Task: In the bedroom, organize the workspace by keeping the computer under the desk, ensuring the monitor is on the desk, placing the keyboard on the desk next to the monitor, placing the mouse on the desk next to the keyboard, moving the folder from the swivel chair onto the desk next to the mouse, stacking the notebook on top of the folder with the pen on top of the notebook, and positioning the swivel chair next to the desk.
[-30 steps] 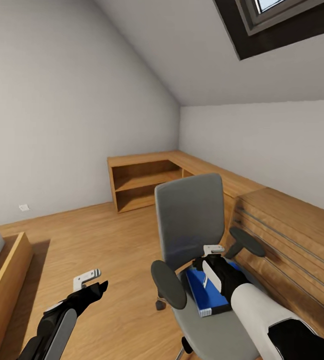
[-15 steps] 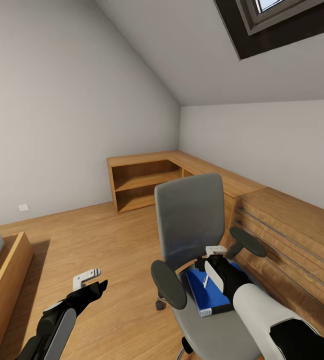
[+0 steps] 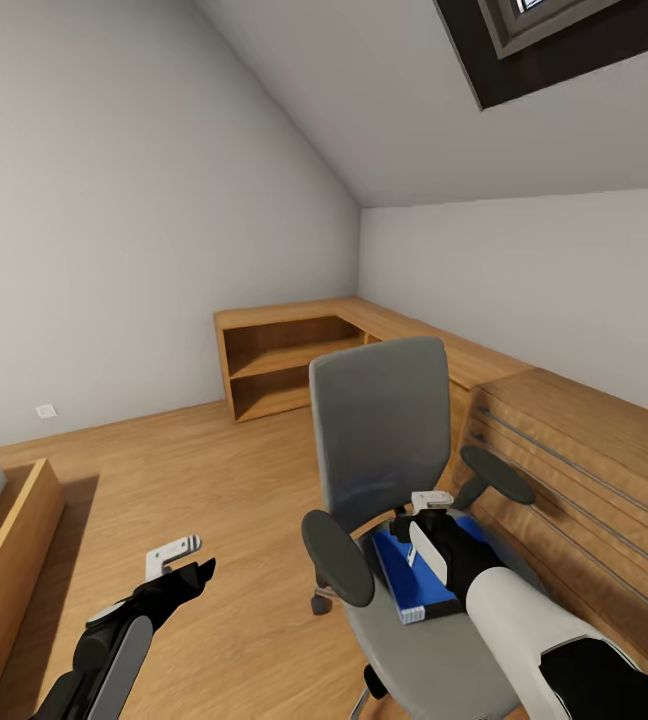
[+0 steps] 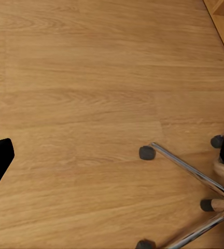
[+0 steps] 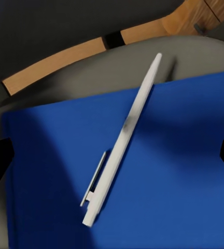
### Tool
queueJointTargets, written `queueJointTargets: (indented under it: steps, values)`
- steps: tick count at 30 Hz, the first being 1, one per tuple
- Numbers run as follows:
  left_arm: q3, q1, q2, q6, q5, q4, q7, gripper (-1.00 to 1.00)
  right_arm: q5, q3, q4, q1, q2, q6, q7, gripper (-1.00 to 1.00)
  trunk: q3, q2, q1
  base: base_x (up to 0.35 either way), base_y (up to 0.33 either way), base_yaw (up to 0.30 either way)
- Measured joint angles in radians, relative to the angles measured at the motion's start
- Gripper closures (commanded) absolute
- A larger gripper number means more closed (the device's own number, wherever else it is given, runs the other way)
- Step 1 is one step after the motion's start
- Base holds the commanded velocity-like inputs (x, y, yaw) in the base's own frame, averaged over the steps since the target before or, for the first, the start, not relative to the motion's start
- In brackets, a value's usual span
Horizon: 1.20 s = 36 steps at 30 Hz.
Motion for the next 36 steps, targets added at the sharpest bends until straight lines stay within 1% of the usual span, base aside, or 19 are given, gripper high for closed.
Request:
queueJointTargets:
  steps: [23, 28, 32, 36]
  values:
    - [0.0, 0.0, 0.0, 0.0, 0.0, 0.0, 0.0, -1.0, 0.0, 0.0, -0.001, 0.0, -0.001, 0.002, 0.0, -1.0, -0.072, -0.161, 0.088, 0.0, 0.0, 0.0]
    - [0.0, 0.0, 0.0, 0.0, 0.0, 0.0, 0.0, -1.0, 0.0, 0.0, -0.001, 0.0, -0.001, 0.002, 0.0, -1.0, -0.072, -0.161, 0.088, 0.0, 0.0, 0.0]
    - [0.0, 0.0, 0.0, 0.0, 0.0, 0.0, 0.0, -1.0, 0.0, 0.0, -0.002, 0.0, -0.001, 0.002, 0.0, -1.0, -0.085, -0.189, 0.104, 0.0, 0.0, 0.0]
    - [0.0, 0.0, 0.0, 0.0, 0.0, 0.0, 0.0, -1.0, 0.0, 0.0, -0.002, 0.0, -0.001, 0.003, 0.0, -1.0, -0.085, -0.189, 0.104, 0.0, 0.0, 0.0]
